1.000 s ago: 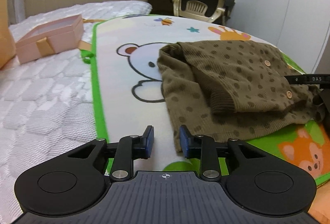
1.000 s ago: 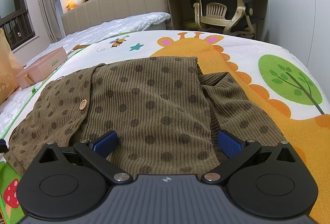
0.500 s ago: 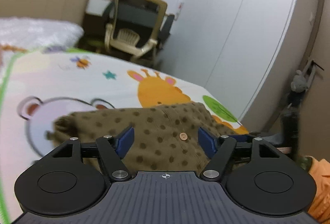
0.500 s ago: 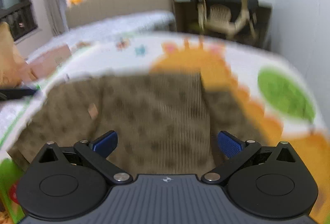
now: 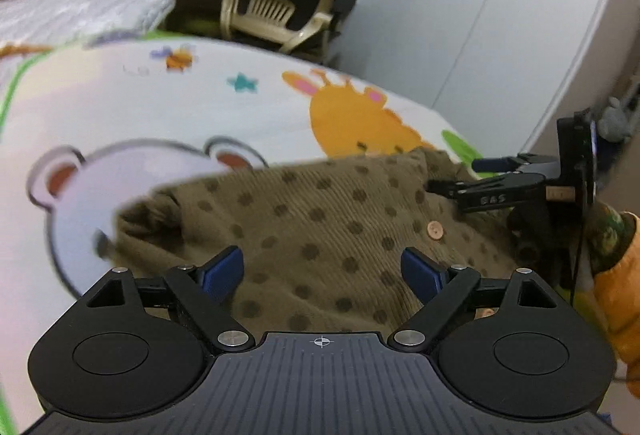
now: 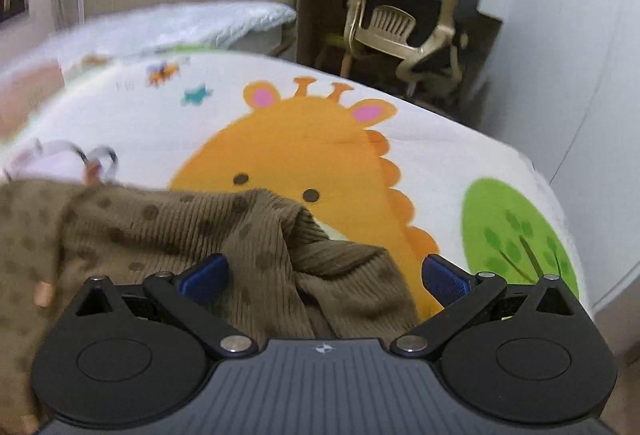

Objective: Fold clothes

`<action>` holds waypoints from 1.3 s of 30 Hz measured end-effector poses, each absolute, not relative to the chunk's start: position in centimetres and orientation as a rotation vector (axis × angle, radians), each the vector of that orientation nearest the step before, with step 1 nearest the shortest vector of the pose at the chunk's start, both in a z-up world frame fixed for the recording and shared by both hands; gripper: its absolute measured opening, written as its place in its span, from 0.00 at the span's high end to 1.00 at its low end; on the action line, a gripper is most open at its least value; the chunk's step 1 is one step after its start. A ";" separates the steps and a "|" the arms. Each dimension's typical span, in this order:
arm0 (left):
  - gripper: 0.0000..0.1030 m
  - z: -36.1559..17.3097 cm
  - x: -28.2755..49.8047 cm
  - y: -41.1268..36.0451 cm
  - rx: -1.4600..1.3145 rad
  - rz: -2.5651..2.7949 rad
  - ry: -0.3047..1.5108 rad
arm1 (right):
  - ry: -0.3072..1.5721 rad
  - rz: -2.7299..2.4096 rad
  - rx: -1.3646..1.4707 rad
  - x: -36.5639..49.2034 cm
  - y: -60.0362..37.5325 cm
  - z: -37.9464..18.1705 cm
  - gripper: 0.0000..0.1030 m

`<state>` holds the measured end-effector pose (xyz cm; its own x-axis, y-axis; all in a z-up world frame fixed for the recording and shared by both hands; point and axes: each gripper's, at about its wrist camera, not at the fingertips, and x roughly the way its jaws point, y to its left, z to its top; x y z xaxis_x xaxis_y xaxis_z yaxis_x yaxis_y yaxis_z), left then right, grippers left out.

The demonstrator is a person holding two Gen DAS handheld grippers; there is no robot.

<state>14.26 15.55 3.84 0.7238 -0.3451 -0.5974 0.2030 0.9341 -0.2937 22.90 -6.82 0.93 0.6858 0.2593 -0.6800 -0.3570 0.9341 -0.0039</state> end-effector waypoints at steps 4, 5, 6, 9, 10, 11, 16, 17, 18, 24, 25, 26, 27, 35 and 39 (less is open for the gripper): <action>0.08 5.1 14.3 19.6 -0.189 -0.241 0.644 | 0.766 0.331 0.053 21.5 -11.9 1.8 0.00; 0.08 4.7 14.9 21.0 -0.220 -0.213 0.650 | 0.786 0.321 0.098 21.1 -13.1 1.5 0.00; 0.08 4.2 15.7 21.7 -0.250 -0.203 0.661 | 0.808 0.325 0.138 20.7 -14.1 1.0 0.02; 0.08 2.4 17.5 22.9 -0.306 -0.201 0.693 | 0.863 0.355 0.217 19.5 -15.2 -0.5 0.17; 0.09 1.9 17.9 22.7 -0.303 -0.204 0.700 | 0.868 0.369 0.227 19.1 -15.2 -0.8 0.17; 0.13 1.4 18.3 22.5 -0.299 -0.207 0.707 | 0.859 0.392 0.193 18.8 -14.5 -0.8 0.25; 0.43 0.7 19.3 21.3 -0.280 -0.181 0.695 | 0.842 0.472 0.010 19.7 -10.5 -0.7 0.66; 0.51 0.6 19.3 21.0 -0.279 -0.180 0.694 | 0.832 0.473 -0.034 20.2 -9.7 -0.5 0.71; 0.56 0.7 19.1 20.9 -0.272 -0.181 0.694 | 0.818 0.469 -0.052 21.3 -9.0 -0.2 0.75; 0.63 1.4 15.1 20.2 -0.274 -0.223 0.740 | 0.737 0.446 -0.160 28.1 -4.4 1.4 0.86; 0.64 1.4 14.0 19.5 -0.282 -0.261 0.753 | 0.723 0.442 -0.178 29.2 -3.6 1.6 0.86; 0.64 1.4 13.0 18.8 -0.290 -0.300 0.767 | 0.705 0.448 -0.200 29.9 -2.7 1.7 0.86; 0.64 1.4 11.9 18.1 -0.298 -0.339 0.780 | 0.688 0.453 -0.222 30.6 -1.9 1.8 0.86; 0.53 1.3 7.5 12.5 -0.311 -0.645 0.857 | 0.578 0.512 -0.292 25.5 -2.6 4.2 0.50; 0.47 3.9 7.7 13.4 -0.296 -0.646 0.771 | 0.560 0.550 -0.319 21.6 -3.6 4.6 0.41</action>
